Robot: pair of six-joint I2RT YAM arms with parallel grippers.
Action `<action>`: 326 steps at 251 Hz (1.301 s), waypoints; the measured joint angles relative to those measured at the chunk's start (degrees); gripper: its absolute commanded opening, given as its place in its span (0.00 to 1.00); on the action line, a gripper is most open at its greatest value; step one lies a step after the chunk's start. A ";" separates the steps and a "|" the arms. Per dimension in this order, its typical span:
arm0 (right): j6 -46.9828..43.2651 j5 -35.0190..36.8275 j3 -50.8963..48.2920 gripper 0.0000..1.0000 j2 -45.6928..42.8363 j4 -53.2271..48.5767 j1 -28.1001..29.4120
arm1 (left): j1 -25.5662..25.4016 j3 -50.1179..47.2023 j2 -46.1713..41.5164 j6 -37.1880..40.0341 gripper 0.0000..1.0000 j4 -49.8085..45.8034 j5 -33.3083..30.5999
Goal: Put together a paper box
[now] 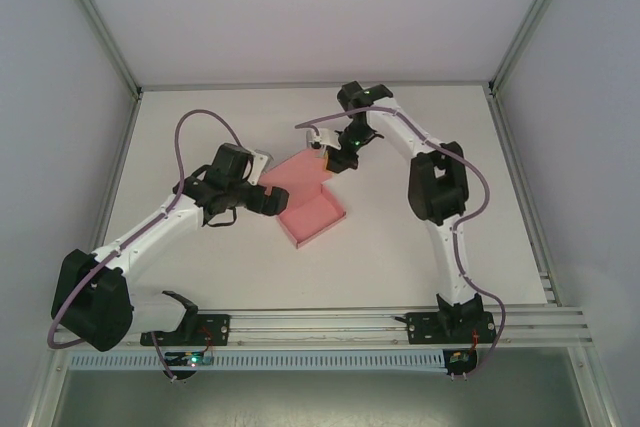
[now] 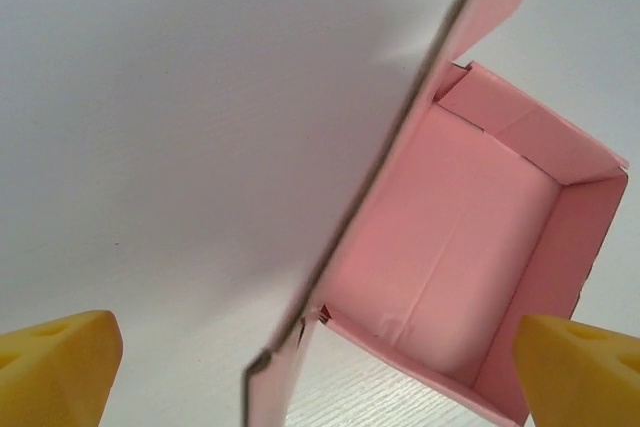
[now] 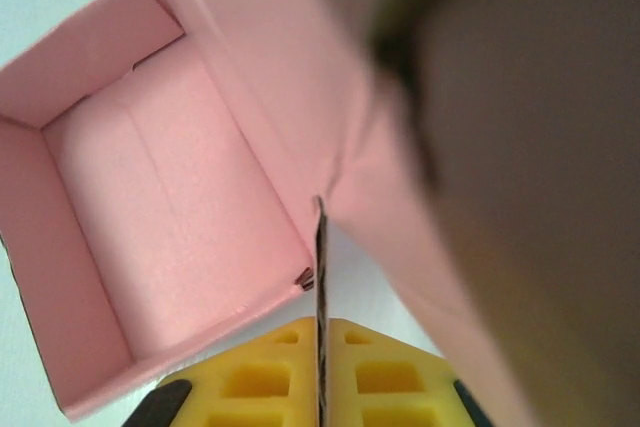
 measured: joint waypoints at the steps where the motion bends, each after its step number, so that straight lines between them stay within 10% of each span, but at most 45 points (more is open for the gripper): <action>1: 0.09 0.02 -0.33 0.05 -0.26 0.24 0.00 | 0.02 0.02 0.00 0.00 1.00 0.02 -0.07; 122: 23.74 6.34 -36.46 0.02 -23.89 32.57 -1.44 | 3.85 7.08 6.84 3.41 0.89 0.55 5.35; 229: 25.59 6.80 -38.71 0.04 -25.20 35.74 -1.49 | 7.45 15.19 15.87 12.31 0.52 -0.72 9.90; 268: 25.35 6.80 -38.71 0.04 -25.20 35.28 -1.55 | 7.72 17.31 19.17 14.19 0.53 -1.75 10.34; 326: 25.35 6.71 -38.66 0.04 -25.20 34.67 -2.36 | 7.80 18.69 21.68 16.81 0.01 -3.19 10.88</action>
